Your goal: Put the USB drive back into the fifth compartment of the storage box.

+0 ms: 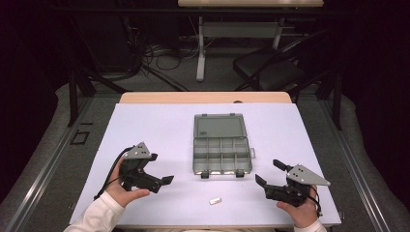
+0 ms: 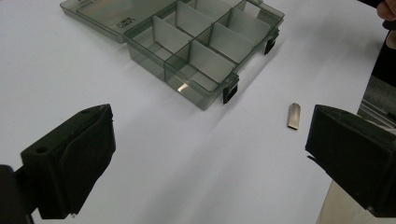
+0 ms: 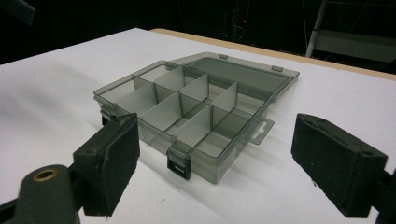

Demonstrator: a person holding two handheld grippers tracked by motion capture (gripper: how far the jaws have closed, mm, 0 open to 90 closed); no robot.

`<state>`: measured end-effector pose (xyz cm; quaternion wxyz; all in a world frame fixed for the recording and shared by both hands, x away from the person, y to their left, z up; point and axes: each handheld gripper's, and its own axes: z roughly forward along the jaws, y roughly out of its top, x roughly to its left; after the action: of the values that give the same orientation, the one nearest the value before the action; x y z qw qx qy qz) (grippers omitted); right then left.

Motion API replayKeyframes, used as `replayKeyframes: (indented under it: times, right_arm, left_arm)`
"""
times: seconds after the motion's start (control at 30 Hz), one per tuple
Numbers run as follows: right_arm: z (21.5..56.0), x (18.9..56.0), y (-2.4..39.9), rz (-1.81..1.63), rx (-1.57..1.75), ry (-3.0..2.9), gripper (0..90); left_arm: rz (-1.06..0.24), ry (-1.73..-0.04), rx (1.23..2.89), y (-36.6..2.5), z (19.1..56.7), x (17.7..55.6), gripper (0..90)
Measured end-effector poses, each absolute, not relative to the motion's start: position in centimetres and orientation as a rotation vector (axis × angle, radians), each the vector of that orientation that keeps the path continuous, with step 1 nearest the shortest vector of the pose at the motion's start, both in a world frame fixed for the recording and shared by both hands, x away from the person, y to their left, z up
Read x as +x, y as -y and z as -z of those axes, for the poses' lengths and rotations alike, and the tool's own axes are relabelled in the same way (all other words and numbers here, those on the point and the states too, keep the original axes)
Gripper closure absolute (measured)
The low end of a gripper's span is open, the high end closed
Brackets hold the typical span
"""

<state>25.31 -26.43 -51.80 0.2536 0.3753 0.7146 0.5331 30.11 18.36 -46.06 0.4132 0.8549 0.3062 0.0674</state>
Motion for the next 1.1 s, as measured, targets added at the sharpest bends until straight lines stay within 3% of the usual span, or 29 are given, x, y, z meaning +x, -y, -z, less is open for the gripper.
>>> replayKeyframes:
  times: [1.1]
  right_arm:
    - [51.9, 25.3, 26.2, -1.445, 1.014, -1.957, 15.2]
  left_arm:
    - [-0.146, -0.717, 2.330, -15.6, 44.9, 31.3, 1.5]
